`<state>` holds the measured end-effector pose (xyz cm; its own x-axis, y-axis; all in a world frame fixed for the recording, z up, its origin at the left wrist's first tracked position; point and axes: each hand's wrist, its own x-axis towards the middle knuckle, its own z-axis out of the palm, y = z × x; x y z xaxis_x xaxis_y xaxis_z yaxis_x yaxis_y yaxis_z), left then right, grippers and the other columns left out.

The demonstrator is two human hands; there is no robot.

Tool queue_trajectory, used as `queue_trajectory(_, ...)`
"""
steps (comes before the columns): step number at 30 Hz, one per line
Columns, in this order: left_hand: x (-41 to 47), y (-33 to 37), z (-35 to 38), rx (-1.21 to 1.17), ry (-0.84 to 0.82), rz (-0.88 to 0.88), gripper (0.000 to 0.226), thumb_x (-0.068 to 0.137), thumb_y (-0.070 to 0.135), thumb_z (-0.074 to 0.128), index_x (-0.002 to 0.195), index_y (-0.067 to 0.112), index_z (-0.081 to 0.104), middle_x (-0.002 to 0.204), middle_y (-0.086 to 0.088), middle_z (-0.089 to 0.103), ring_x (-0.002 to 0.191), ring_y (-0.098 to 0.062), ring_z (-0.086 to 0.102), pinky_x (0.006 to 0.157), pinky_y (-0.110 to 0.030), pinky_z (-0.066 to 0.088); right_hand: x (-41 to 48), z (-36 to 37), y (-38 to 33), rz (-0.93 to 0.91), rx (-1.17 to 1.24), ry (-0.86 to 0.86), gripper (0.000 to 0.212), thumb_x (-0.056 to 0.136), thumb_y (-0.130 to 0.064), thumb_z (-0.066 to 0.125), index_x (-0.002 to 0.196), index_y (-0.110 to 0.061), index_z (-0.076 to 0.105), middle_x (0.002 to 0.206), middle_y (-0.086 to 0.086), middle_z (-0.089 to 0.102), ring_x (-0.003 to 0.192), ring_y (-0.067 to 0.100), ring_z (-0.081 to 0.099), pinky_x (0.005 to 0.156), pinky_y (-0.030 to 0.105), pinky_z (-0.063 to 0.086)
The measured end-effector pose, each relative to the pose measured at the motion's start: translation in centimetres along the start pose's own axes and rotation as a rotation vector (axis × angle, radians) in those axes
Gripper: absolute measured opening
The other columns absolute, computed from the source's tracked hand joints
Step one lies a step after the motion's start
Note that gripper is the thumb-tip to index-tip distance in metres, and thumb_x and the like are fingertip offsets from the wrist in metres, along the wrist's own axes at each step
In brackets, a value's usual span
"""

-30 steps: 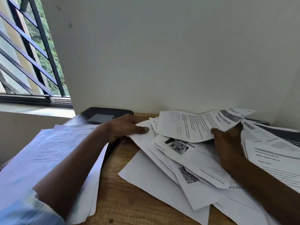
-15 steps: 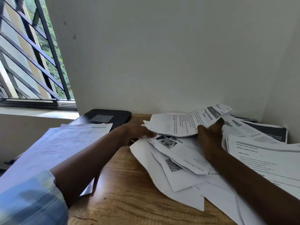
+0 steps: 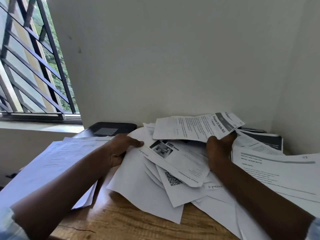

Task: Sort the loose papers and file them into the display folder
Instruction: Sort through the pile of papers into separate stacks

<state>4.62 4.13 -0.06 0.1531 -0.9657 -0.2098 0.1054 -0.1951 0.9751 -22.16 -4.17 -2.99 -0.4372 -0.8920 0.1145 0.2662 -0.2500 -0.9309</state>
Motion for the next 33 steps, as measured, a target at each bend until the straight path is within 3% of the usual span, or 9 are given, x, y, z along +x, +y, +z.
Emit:
queue_trajectory(3, -0.6, -0.9, 0.4, 0.05, -0.067, -0.049, 0.049, 0.079, 0.0, 0.082, 0.126, -0.004, 0.069, 0.124, -0.029, 0.069, 0.117, -0.046, 0.067, 0.104, -0.062, 0.05, 0.1, -0.2, -0.3, -0.022, -0.014, 0.005, 0.071, 0.088, 0.015, 0.039, 0.15, -0.018, 0.033, 0.135, 0.003, 0.061, 0.114, 0.018, 0.063, 0.096, 0.032, 0.055)
queue_trajectory(6, -1.2, -1.5, 0.4, 0.073, -0.074, -0.014, 0.059, 0.071, -0.002, 0.09, 0.126, -0.002, 0.068, 0.121, -0.027, 0.071, 0.113, -0.046, 0.068, 0.101, -0.063, 0.051, 0.1, -0.4, -0.1, -0.034, -0.05, -0.014, 0.07, 0.089, 0.017, 0.037, 0.151, -0.014, 0.03, 0.134, 0.002, 0.057, 0.115, 0.014, 0.058, 0.09, 0.017, 0.046)
queue_trajectory(14, -4.2, 2.0, -3.4, -0.053, 0.126, 0.34, 0.029, 0.088, 0.015, 0.076, 0.115, 0.005, 0.074, 0.11, -0.019, 0.076, 0.086, -0.028, 0.076, 0.072, -0.039, 0.064, 0.5, -0.3, 0.4, -0.042, -0.129, -0.035, 0.073, 0.089, 0.014, 0.039, 0.154, -0.017, 0.027, 0.148, 0.011, 0.053, 0.131, 0.027, 0.056, 0.114, 0.044, 0.044)
queue_trajectory(20, -5.6, 4.9, -6.7, 0.112, 0.317, 0.646, 0.033, 0.09, 0.004, 0.073, 0.122, -0.001, 0.07, 0.088, 0.0, 0.079, 0.07, -0.013, 0.072, 0.063, -0.026, 0.06, 0.8, -0.2, 0.8, -0.034, -0.184, -0.037, 0.075, 0.09, 0.012, 0.041, 0.155, -0.023, 0.028, 0.142, 0.007, 0.059, 0.117, 0.021, 0.059, 0.104, 0.036, 0.048)
queue_trajectory(23, -7.1, 8.6, -7.1, 0.271, 0.378, 0.868, 0.031, 0.091, 0.008, 0.075, 0.122, 0.006, 0.073, 0.085, 0.008, 0.078, 0.071, -0.008, 0.07, 0.067, -0.025, 0.058, 1.0, 0.0, 1.2, -0.035, -0.229, -0.05, 0.075, 0.089, 0.011, 0.045, 0.155, -0.022, 0.029, 0.143, 0.009, 0.057, 0.127, 0.029, 0.058, 0.102, 0.032, 0.045)
queue_trajectory(25, -8.0, 10.9, -6.1, 0.319, 0.363, 0.985, 0.028, 0.092, 0.008, 0.074, 0.121, 0.008, 0.073, 0.082, 0.012, 0.077, 0.07, -0.005, 0.067, 0.065, -0.022, 0.057, 1.2, 0.2, 1.1, -0.075, -0.321, -0.043, 0.079, 0.089, 0.009, 0.051, 0.158, -0.016, 0.023, 0.153, 0.015, 0.043, 0.138, 0.033, 0.047, 0.109, 0.033, 0.04)
queue_trajectory(28, -8.5, 13.3, -3.6, 0.263, 0.266, 1.095, 0.027, 0.093, 0.006, 0.072, 0.12, 0.007, 0.072, 0.083, 0.013, 0.076, 0.073, -0.005, 0.067, 0.067, -0.022, 0.055, 1.8, 0.1, 1.4, -0.353, -0.576, 0.025, 0.093, 0.087, -0.004, 0.065, 0.162, -0.008, 0.01, 0.166, 0.02, 0.017, 0.154, 0.035, 0.018, 0.125, 0.047, 0.021)
queue_trajectory(31, -7.7, 14.2, -1.4, 0.097, 0.126, 1.127, 0.028, 0.093, 0.004, 0.07, 0.121, 0.006, 0.07, 0.097, 0.003, 0.078, 0.085, -0.014, 0.071, 0.076, -0.028, 0.057, 2.1, 0.6, 0.8, -0.621, -0.514, 0.092, 0.077, 0.092, -0.028, 0.065, 0.157, -0.008, 0.03, 0.159, 0.016, 0.037, 0.148, 0.032, 0.033, 0.12, 0.054, 0.03)
queue_trajectory(33, -6.3, 13.9, 0.1, 0.033, 0.088, 1.11, 0.025, 0.093, 0.004, 0.07, 0.118, 0.003, 0.07, 0.098, -0.002, 0.078, 0.086, -0.017, 0.072, 0.076, -0.03, 0.058, 1.5, 1.1, -0.7, -0.459, -0.236, -0.119, 0.08, 0.088, -0.068, 0.057, 0.147, -0.014, 0.051, 0.146, 0.011, 0.056, 0.137, 0.027, 0.049, 0.116, 0.052, 0.038)
